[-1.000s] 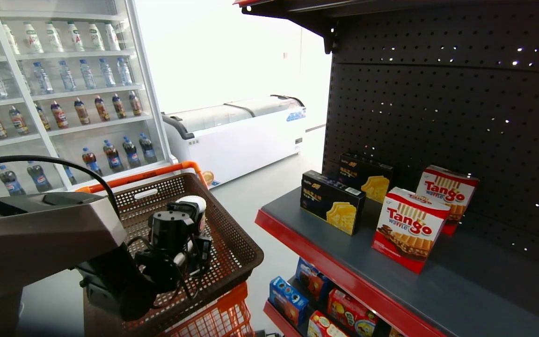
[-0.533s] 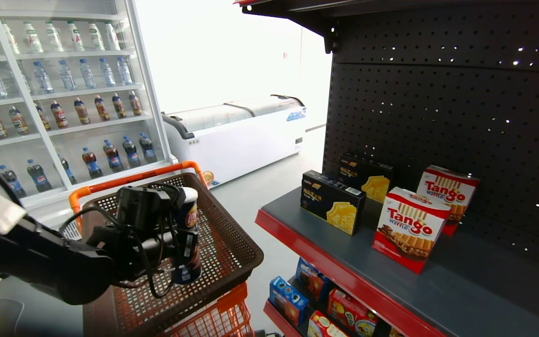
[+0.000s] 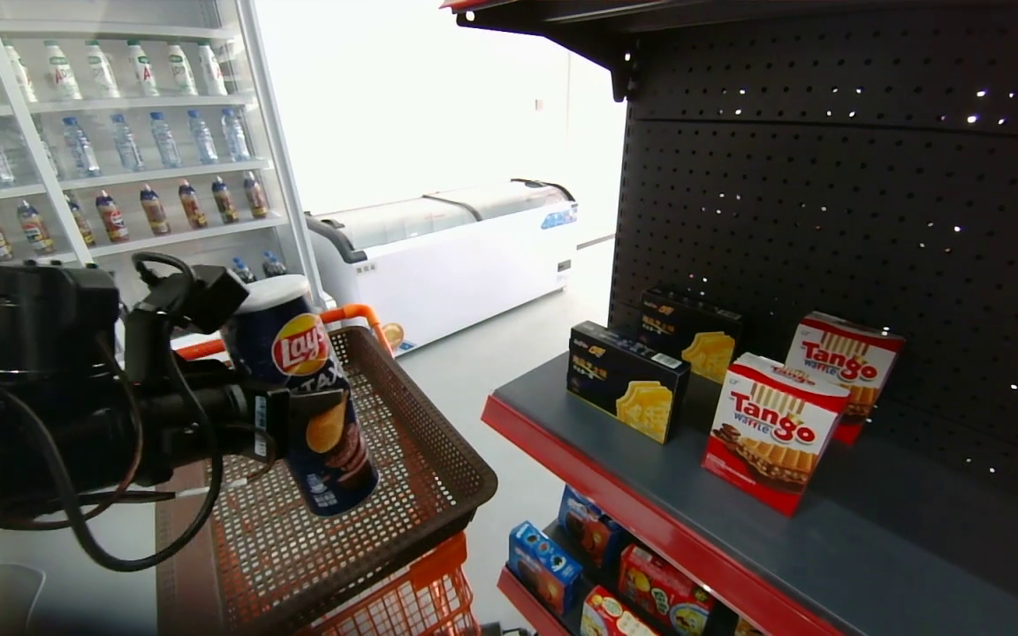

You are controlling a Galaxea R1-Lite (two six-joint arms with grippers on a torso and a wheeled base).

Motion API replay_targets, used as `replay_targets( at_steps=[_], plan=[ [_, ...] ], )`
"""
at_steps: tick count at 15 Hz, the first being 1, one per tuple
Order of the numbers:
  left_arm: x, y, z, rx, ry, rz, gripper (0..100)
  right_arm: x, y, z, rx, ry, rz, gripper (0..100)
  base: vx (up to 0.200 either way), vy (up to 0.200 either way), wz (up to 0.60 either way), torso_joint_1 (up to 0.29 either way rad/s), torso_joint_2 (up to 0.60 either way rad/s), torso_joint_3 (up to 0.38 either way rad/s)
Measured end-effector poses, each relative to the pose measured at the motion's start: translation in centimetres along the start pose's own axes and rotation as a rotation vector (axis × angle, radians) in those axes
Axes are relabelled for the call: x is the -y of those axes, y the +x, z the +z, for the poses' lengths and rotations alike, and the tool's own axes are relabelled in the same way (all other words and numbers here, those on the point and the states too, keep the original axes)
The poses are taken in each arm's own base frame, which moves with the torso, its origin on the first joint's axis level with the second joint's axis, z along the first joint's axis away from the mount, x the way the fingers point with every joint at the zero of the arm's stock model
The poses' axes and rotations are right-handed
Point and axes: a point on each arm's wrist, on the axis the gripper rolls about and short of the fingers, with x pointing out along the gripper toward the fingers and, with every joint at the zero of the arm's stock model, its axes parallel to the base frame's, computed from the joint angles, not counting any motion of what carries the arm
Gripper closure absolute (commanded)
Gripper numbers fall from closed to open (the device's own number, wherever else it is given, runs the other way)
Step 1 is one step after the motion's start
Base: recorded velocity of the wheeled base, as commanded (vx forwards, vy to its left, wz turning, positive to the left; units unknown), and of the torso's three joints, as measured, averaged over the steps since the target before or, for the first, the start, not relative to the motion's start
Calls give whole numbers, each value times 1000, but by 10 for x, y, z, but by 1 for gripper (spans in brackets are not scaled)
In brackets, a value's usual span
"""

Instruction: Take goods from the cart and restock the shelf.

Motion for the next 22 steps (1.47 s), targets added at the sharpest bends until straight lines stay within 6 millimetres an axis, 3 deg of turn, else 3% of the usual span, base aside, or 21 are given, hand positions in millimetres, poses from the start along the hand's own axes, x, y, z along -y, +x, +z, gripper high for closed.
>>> replay_targets(
  at_steps=[8,16,22],
  plan=[
    [5,-47,3,94,16,-158,100,0,0,0,0,0,0,0,0,0,0,0,0,0],
    [7,-54,7,138,91,-199,100,0,0,0,0,0,0,0,0,0,0,0,0,0],
    [17,-51,-17,61,126,-296,100,0,0,0,0,0,1,0,0,0,0,0,0,0]
  ],
)
